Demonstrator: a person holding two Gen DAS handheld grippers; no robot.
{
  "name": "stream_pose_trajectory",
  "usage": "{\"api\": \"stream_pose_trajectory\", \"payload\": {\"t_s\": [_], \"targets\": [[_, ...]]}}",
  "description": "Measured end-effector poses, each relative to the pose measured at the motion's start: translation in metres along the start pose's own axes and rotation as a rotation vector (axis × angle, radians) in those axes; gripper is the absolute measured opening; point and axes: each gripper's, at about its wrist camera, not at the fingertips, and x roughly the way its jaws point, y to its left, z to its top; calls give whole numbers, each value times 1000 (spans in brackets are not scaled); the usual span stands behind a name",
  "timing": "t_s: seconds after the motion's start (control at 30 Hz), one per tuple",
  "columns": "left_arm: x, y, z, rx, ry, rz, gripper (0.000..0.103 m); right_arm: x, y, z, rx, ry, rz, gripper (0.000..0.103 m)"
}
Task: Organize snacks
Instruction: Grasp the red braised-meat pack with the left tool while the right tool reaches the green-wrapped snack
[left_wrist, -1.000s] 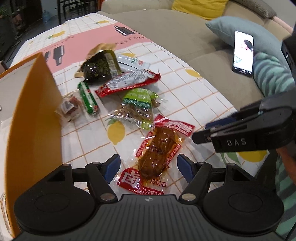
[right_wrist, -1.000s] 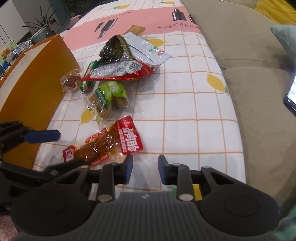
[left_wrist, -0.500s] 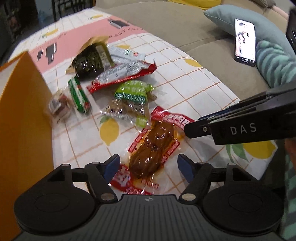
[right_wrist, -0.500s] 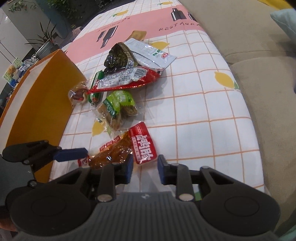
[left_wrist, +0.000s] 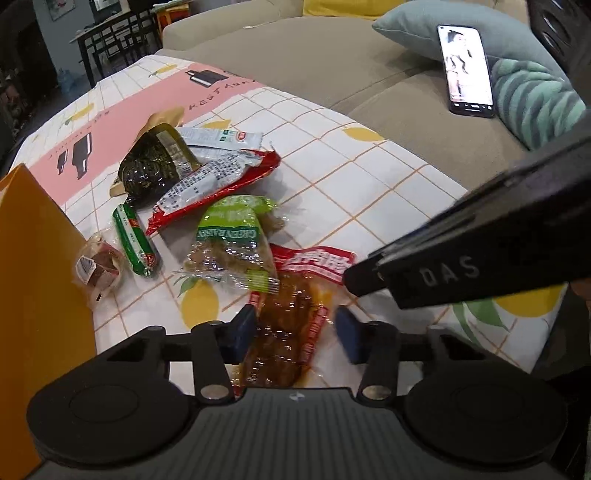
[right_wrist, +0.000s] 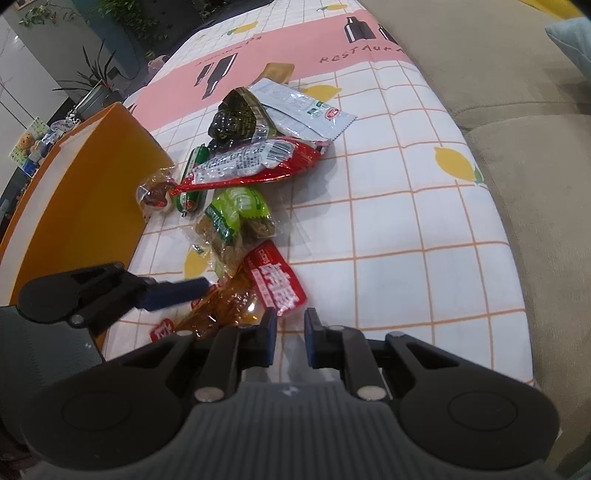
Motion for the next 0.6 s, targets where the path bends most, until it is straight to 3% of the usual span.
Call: {"api": "stream_pose_trajectory", "payload": {"t_s": [0.2, 0.47, 0.6], "targets": [[-9, 8, -1, -61, 25, 7, 39, -6, 1, 3, -18, -36, -16, 18], [-38, 41, 2, -267, 8, -20, 10, -9, 5, 6, -42, -56, -30, 23], [-42, 54, 2, -342, 11, 1, 8, -9, 13, 8, -78, -68, -26, 23]]}}
